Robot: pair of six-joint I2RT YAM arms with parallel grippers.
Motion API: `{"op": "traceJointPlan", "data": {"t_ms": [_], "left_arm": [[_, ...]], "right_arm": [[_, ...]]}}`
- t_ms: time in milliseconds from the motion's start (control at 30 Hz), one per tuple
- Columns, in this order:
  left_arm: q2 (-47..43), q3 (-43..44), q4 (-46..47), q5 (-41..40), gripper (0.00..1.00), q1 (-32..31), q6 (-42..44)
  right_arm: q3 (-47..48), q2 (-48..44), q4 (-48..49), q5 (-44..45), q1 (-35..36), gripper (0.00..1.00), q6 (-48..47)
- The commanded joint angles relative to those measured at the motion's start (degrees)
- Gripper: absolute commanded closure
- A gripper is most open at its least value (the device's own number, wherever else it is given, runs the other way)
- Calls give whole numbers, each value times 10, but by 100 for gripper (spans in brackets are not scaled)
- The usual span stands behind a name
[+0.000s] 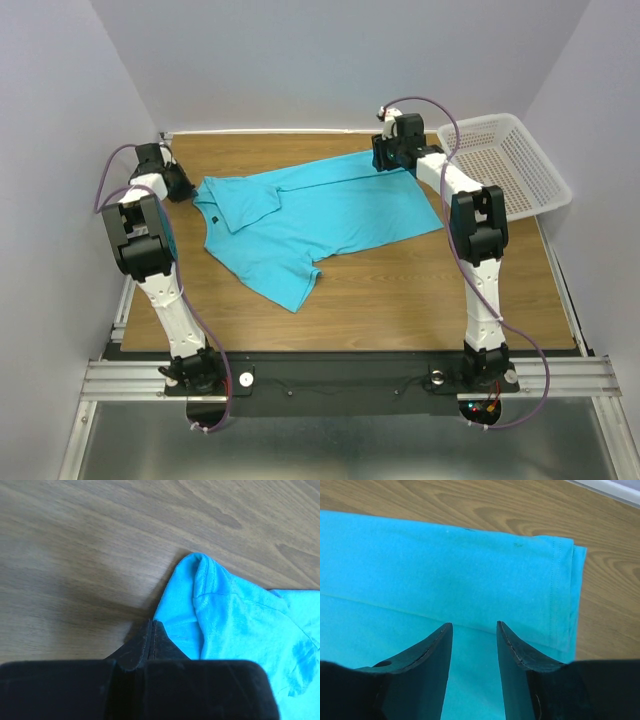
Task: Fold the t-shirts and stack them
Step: Fold the tshirt
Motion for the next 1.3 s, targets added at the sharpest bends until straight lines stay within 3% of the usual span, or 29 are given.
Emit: {"op": "traceJointPlan", "data": {"t_ms": [0,67,100,167,300,400,433,533,633,800,967,1267], "left_arm": [[-18,28,-9,-48,85,7,12],[-47,27,-7,-70,71,7,10],[-73,24,-1,-91,59,8,9],[-101,22,2,-112,49,7,7],[-200,-32,31,-102,39,7,-10],[-296,-128,62,-40,36,7,-34],[-339,-185,75,-18,32,7,-42],[-427,-309,79,43,31,-7,-91],[-515,-428,63,66,32,-33,-128],[-634,-557,17,56,34,-53,-217],[-690,-598,-35,-31,34,-76,-299],[-635,-639,29,-13,38,-89,-352]], "right_arm": [[-6,-25,15,6,-4,52,-30],[-24,-52,15,-5,-4,50,-54],[-32,-64,15,-20,-4,44,-78],[-65,-107,15,-50,-5,40,-109],[-164,-202,14,-129,-8,35,-222],[-247,-261,-19,-227,-24,34,-377],[-253,-276,-76,-250,-32,34,-444],[-303,-312,-143,-330,-69,34,-537],[-348,-348,-204,-343,-81,34,-613],[-405,-390,-215,-339,-83,34,-618],[-438,-400,-212,-346,-82,30,-575],[-445,-392,-209,-316,-88,28,-539]]}}
